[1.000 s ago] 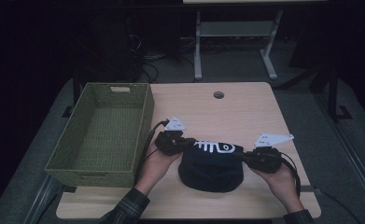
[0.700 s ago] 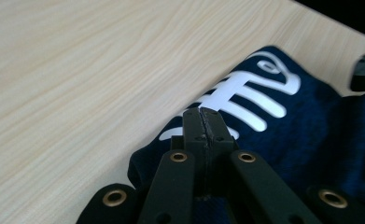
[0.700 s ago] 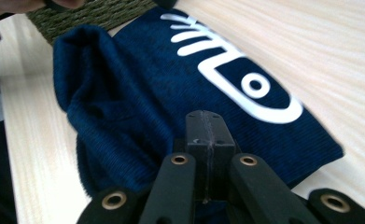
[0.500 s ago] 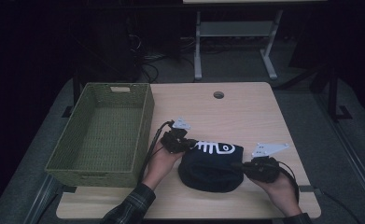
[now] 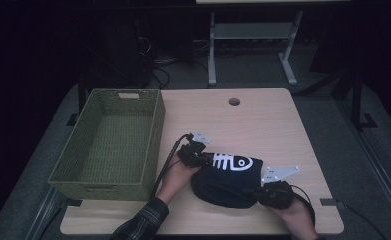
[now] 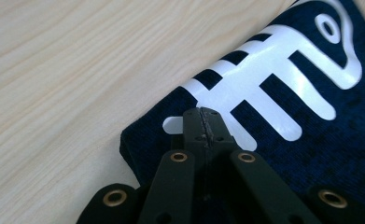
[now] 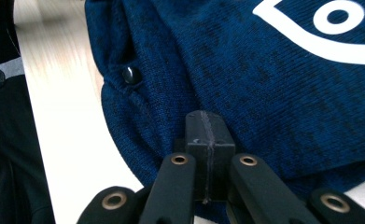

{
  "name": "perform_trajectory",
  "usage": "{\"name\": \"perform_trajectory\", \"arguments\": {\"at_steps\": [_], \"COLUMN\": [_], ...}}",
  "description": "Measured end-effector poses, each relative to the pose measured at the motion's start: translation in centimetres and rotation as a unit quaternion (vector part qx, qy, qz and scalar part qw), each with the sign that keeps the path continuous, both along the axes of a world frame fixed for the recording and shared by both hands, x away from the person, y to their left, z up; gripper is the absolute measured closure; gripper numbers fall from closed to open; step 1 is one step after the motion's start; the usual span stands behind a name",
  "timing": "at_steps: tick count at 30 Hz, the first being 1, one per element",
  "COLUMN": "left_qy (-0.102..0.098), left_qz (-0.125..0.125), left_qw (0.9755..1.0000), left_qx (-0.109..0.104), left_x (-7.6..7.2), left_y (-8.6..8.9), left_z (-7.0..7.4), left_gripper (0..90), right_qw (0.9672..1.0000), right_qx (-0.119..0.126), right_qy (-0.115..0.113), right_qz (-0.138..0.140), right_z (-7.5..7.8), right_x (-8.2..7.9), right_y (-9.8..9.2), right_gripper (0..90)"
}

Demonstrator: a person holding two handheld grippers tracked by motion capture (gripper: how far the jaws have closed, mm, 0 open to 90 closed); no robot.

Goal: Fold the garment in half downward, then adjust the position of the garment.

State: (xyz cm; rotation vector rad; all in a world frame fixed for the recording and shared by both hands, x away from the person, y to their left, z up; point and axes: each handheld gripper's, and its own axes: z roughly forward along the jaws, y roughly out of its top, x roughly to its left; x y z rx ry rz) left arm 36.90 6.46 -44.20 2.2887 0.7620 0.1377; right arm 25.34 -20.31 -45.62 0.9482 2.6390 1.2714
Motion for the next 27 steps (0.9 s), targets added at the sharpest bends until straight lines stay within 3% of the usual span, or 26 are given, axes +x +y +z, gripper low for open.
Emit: {"name": "perform_trajectory", "arguments": {"at_steps": [6, 11, 14, 16, 20, 23, 27], "left_qy": [0.005, 0.002, -0.002, -0.001, 0.001, -0.010, -0.016], "left_qz": [-0.013, -0.040, -0.039, -0.029, -0.023, -0.029, -0.032], "left_qw": [0.9999, 0.9990, 0.9992, 0.9995, 0.9984, 0.9980, 0.9979], "left_qx": [0.008, 0.018, 0.012, -0.009, -0.052, -0.054, -0.053], "left_x": [0.6, 1.1, 1.0, 0.9, 0.0, -1.4, -3.4], "left_y": [-1.2, -2.3, -2.4, -2.0, -0.9, -0.2, 1.0], "left_z": [-0.6, -0.5, -0.3, 0.1, 1.4, 2.2, 2.5], "left_gripper": [90.0, 90.0, 90.0, 90.0, 90.0, 90.0, 90.0], "right_qw": [0.9999, 0.9992, 0.9990, 0.9991, 0.9991, 0.9986, 0.9983], "right_qx": [-0.003, -0.006, -0.008, 0.004, 0.026, 0.034, 0.036], "right_qy": [0.002, -0.001, -0.004, -0.006, -0.020, -0.038, -0.044], "right_qz": [0.014, 0.039, 0.044, 0.041, 0.028, 0.014, -0.013], "right_z": [-0.6, -0.6, -0.4, 0.0, 0.9, 1.6, 1.9], "right_x": [-0.7, -1.5, -1.5, -1.6, -1.4, -0.9, 0.2], "right_y": [1.1, 2.5, 2.7, 2.4, 1.5, 0.6, -0.1], "right_gripper": [90.0, 90.0, 90.0, 90.0, 90.0, 90.0, 90.0]}}
